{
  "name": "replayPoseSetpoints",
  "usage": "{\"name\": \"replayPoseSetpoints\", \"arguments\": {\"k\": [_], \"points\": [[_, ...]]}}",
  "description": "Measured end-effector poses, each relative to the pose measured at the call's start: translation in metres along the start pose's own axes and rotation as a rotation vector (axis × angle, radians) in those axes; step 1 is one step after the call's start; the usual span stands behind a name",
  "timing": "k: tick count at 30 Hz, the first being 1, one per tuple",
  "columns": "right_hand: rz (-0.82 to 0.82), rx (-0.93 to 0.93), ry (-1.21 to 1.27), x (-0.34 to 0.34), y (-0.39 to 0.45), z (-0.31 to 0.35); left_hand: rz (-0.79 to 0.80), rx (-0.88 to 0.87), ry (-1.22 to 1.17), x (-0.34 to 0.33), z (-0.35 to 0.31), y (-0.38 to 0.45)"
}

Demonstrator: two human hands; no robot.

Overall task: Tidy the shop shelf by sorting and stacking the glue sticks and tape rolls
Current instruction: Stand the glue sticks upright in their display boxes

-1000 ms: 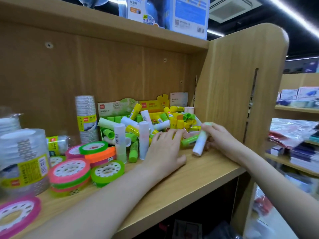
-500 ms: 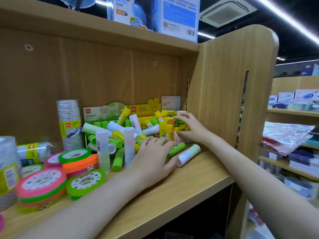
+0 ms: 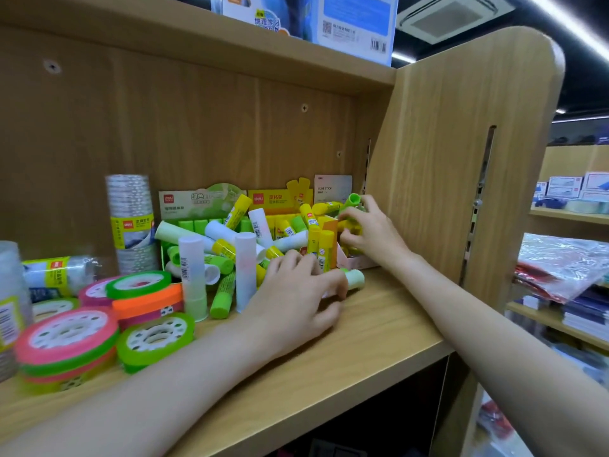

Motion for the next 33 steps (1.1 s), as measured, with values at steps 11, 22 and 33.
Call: {"name": "replayPoseSetpoints", "arguments": {"k": [11,22,33], "points": [[0.061,-0.015,0.062,-0.006,0.002,-0.004,0.008,0.08,0.096,-0.003,0.012,-0.004],[-0.06,-0.07,0.363,0.034,-0.007,-0.007,-0.019,0.09,0.032,0.002,0.014,-0.003],[-0.256,-0.065,0.342,0.076,-0.049,-0.009,-0.042,0.096,0.044,0.003,0.016,-0.004]]}}
Point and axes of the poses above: each hand's wrist, its own y-axis towards the middle knuckle, its own x-axis out of the back of the hand, z = x × y, the point moved 9 cm from there along y, towards the middle knuckle, and after that the axes turned 3 degrees about y, right-handed, at the moved point
